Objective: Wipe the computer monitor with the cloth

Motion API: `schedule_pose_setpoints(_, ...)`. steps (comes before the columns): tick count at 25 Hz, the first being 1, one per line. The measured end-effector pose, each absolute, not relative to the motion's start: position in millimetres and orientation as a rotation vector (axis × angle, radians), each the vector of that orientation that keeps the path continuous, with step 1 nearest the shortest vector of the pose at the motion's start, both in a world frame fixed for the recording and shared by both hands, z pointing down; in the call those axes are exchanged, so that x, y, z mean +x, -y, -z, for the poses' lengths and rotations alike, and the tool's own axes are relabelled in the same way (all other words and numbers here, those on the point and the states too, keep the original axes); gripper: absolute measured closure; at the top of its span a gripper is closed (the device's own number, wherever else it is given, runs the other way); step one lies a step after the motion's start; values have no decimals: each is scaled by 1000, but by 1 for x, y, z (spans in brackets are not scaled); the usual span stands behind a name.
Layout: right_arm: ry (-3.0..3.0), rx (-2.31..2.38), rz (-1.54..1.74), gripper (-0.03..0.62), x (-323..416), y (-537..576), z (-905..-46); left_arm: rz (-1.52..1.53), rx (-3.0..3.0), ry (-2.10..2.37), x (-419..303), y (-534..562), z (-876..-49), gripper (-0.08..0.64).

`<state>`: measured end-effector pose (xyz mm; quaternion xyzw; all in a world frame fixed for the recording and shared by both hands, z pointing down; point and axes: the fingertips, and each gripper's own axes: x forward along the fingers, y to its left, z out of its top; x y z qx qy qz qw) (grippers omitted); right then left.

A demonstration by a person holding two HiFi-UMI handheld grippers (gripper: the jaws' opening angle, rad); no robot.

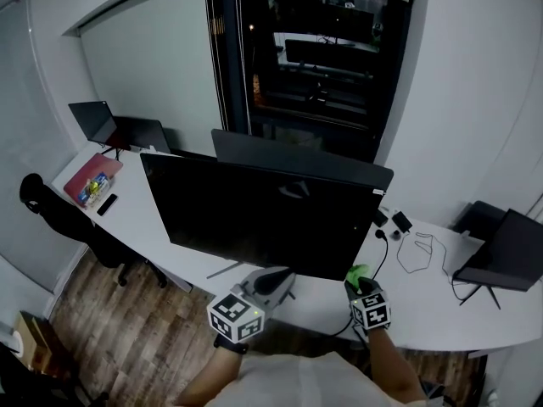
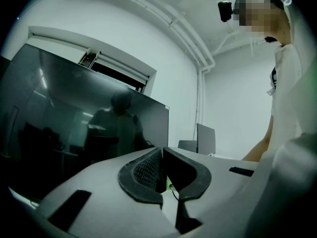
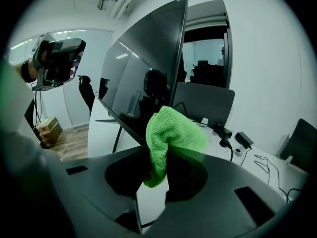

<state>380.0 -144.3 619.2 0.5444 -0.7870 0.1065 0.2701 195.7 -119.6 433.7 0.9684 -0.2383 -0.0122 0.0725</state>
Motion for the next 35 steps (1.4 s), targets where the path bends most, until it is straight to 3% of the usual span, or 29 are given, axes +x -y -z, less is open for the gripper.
schedule_pose_setpoints(23,2105,1426,-558,522,344,131,-656,34,2863,724,157,131,-451,534)
schedule_pose_setpoints(35,2156,1326,-494,522,278,149,-647,56,2841,753,106,143,-453,534)
